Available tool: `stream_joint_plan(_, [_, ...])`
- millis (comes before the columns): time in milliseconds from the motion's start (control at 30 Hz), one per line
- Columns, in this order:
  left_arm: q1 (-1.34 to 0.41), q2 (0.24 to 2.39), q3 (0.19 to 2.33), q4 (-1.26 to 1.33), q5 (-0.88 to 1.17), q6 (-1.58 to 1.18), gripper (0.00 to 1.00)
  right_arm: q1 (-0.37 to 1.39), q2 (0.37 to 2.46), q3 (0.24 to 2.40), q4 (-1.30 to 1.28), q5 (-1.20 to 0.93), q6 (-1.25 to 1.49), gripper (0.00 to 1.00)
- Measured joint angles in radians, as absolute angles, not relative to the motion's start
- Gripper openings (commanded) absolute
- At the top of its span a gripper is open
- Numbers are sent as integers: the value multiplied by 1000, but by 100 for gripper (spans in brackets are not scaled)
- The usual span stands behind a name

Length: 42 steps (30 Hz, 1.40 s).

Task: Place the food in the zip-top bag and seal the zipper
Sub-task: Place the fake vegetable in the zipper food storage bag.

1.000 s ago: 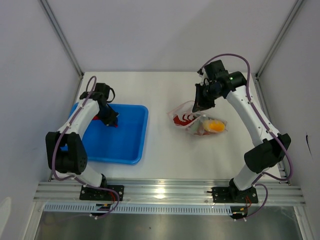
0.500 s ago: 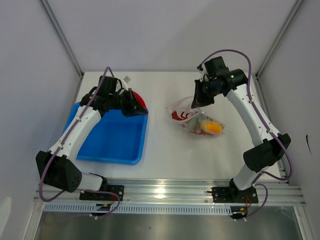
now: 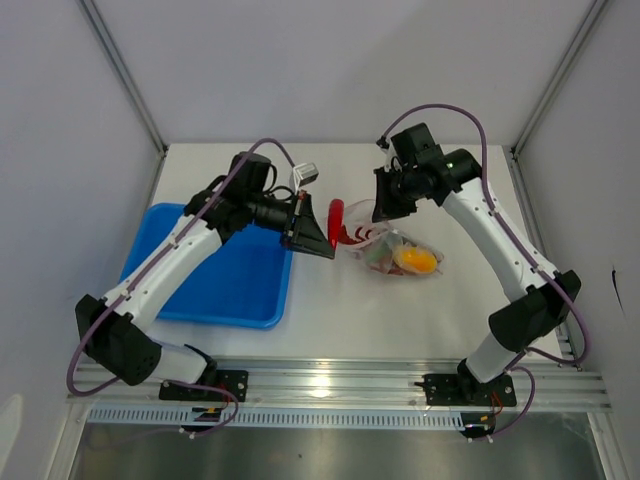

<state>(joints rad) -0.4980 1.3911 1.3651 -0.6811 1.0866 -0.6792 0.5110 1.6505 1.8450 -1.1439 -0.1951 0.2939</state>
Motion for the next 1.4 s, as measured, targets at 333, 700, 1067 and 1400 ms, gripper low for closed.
stream_joint_plan(333, [-630,1357,1259,-599,1220,-823,1,556,1468,1640,-1026,-177,252,0])
stream_joint_plan(700, [-683,1376,1259,-481,1244,-922,2,600,1317,1600,-999,-227,250,0])
stream_joint_plan(1067, [-716,1492,1387,-621,1134,-862,99,607,1237,1597,-1022,-252,272,0])
stream_joint_plan(1400, [-680,1360,1484,-776,844,-761,100,607,1171,1567,-1044,-247,280,0])
